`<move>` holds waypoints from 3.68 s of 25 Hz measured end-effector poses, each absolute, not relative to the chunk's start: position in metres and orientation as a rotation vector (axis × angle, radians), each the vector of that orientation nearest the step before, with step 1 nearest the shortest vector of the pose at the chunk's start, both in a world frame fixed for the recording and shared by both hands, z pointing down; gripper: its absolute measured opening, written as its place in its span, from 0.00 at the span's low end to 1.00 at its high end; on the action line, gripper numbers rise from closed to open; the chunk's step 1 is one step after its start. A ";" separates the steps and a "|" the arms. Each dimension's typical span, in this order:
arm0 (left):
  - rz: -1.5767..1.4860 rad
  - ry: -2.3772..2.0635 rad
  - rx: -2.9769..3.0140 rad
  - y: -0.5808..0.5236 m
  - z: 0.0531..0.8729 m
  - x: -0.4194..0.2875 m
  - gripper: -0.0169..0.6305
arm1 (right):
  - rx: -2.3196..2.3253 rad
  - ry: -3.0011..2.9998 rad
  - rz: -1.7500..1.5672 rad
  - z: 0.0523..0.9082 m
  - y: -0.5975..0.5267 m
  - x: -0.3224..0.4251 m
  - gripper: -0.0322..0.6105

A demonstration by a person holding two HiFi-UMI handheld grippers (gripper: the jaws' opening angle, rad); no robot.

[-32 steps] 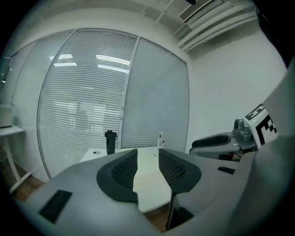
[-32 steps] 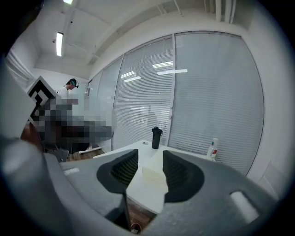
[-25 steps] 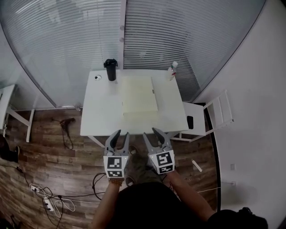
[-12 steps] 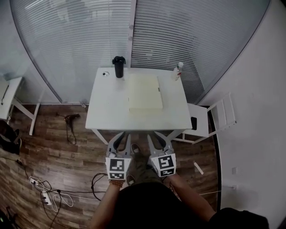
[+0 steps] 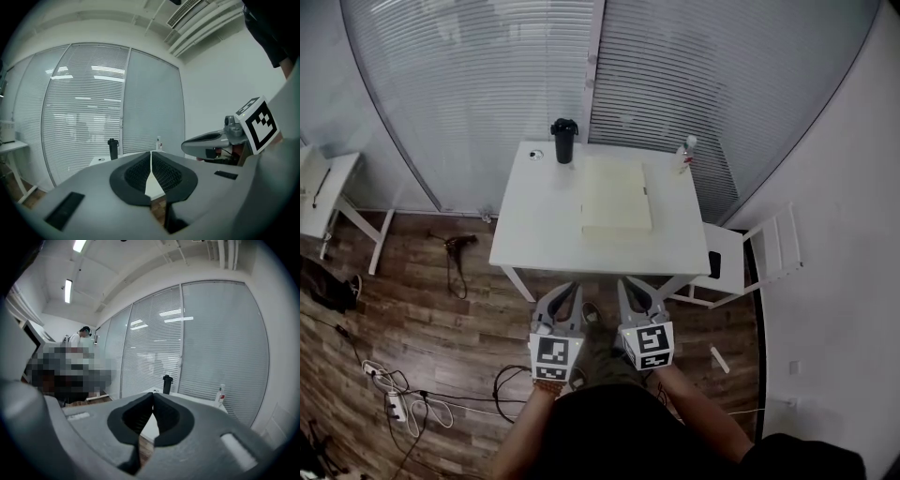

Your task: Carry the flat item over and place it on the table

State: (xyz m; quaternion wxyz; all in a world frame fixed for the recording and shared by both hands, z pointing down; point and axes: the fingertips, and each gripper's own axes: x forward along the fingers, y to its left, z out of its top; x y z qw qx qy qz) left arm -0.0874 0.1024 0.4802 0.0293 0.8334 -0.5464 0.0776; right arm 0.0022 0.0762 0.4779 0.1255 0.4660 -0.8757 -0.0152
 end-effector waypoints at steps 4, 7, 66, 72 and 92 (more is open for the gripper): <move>0.216 -1.692 2.553 0.104 0.478 -0.089 0.04 | 1.333 -2.575 -0.059 0.474 0.080 -0.003 0.05; 0.190 -1.679 2.560 0.102 0.470 -0.083 0.04 | 1.311 -2.581 -0.072 0.474 0.079 -0.003 0.05; 0.024 -1.835 2.663 0.132 0.409 -0.065 0.04 | 1.448 -2.642 -0.391 0.389 0.121 0.019 0.05; 0.033 -1.826 2.668 0.128 0.414 -0.063 0.04 | 1.459 -2.630 -0.386 0.391 0.117 0.025 0.05; 0.038 -1.809 2.692 0.123 0.422 -0.058 0.04 | 1.486 -2.591 -0.375 0.398 0.114 0.042 0.05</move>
